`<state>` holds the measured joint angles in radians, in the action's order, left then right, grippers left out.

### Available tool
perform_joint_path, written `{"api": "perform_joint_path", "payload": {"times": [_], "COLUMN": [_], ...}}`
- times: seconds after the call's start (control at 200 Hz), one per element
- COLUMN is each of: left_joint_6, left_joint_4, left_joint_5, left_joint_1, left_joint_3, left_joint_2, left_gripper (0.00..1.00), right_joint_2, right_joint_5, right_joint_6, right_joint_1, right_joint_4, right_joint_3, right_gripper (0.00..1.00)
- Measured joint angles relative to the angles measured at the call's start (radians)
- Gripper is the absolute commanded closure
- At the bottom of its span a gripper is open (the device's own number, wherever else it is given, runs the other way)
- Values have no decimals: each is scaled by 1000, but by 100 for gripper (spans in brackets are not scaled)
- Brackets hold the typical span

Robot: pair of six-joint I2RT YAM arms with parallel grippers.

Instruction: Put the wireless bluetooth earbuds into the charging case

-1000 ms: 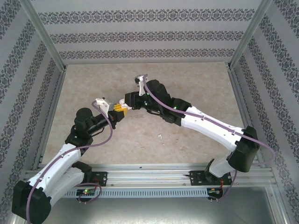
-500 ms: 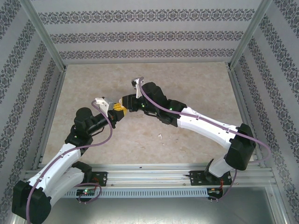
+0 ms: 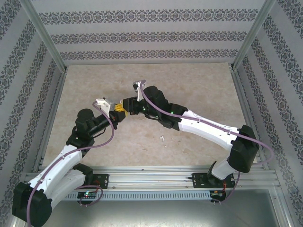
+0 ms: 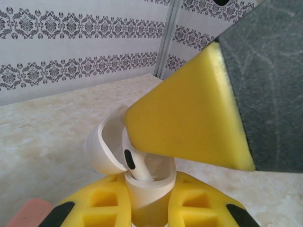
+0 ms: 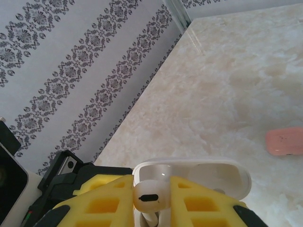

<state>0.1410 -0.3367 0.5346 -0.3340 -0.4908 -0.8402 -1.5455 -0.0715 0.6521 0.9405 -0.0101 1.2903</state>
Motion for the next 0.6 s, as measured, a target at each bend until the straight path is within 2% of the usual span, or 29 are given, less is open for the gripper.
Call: {"api": "perform_joint_path", "payload": {"times": [0.405,0.599], "left_joint_6": [11,18], "left_joint_4": [10,19], "left_joint_5": [-16,-19], "left_joint_1": [-1,-5], "left_joint_3": [0,0], "left_joint_2": [-3,-3], "left_gripper": [100,100], "right_joint_2": [5,13], "right_joint_5": [0,-1], "right_joint_6": [7,6], "right_joint_1": [0,0], "right_joint_4": [39,56], "right_joint_3": [-37,-56], "right_gripper": [77,72]}}
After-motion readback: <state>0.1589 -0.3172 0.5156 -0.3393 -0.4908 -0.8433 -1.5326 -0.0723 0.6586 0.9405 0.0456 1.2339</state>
